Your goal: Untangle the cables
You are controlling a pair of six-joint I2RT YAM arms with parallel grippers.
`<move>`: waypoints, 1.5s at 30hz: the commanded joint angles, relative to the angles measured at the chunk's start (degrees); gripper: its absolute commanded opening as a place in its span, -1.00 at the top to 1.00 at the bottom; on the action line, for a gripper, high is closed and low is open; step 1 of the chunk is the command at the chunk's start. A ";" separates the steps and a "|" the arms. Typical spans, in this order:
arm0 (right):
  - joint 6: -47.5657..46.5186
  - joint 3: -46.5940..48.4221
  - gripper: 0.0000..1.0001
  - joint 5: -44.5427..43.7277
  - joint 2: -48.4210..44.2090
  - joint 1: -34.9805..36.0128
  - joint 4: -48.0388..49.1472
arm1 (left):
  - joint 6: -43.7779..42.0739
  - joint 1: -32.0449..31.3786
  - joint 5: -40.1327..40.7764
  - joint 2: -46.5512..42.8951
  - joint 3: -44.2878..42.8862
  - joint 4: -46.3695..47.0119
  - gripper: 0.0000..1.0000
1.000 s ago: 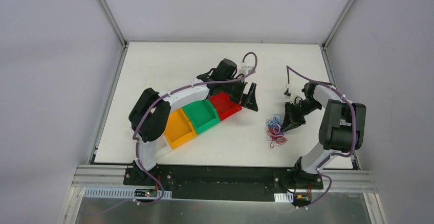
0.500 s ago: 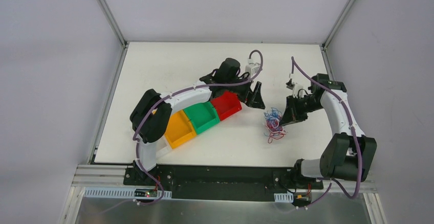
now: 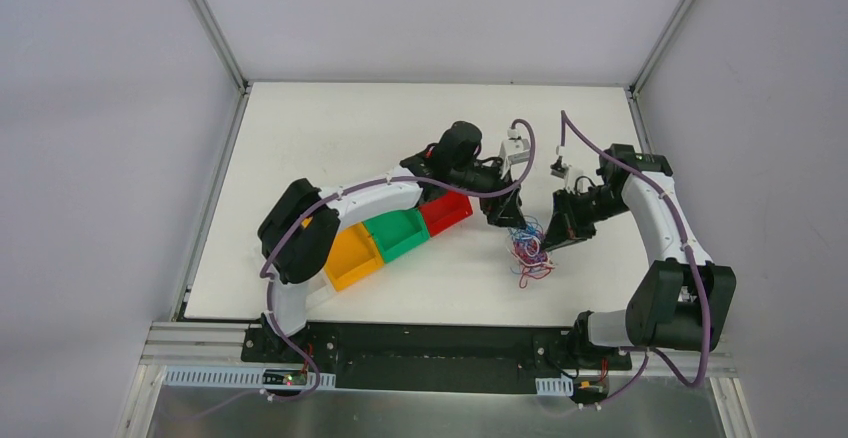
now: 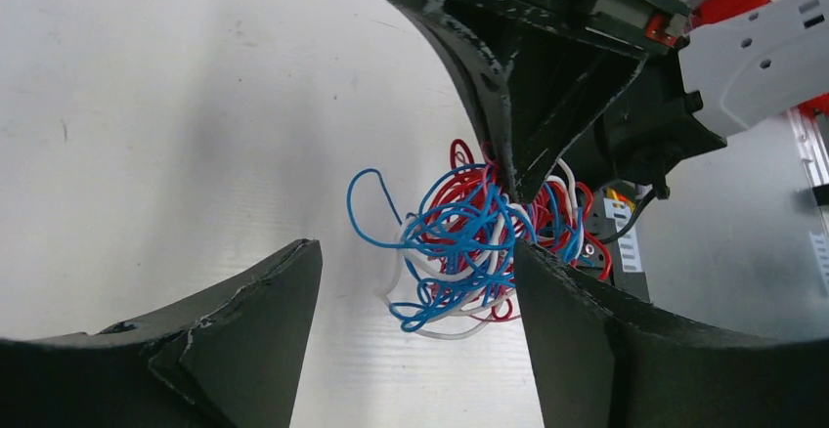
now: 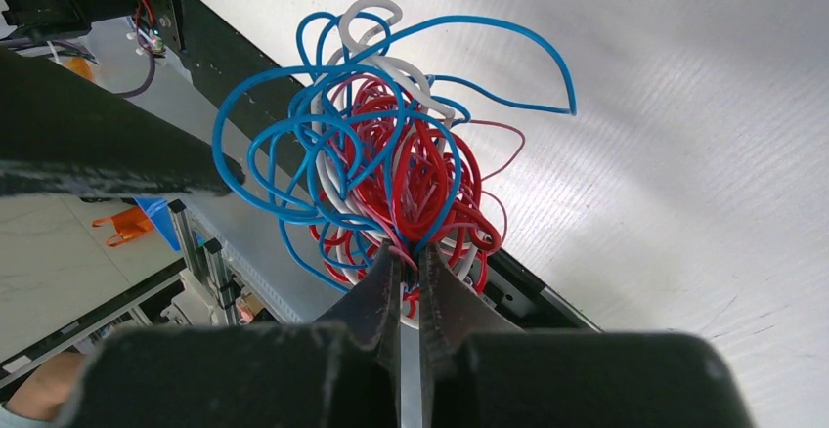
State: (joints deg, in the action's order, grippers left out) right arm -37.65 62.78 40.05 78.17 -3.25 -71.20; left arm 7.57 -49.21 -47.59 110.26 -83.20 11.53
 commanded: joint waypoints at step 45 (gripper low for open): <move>-12.58 -9.04 1.00 -17.58 11.37 -13.51 4.72 | 0.71 8.71 14.39 -11.06 -47.05 -25.04 1.00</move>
State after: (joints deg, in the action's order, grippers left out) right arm -46.26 55.29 31.99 87.55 -14.85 -68.01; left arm 8.08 -43.46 -37.56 103.81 -121.45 -20.84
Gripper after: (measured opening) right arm 0.036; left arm 0.009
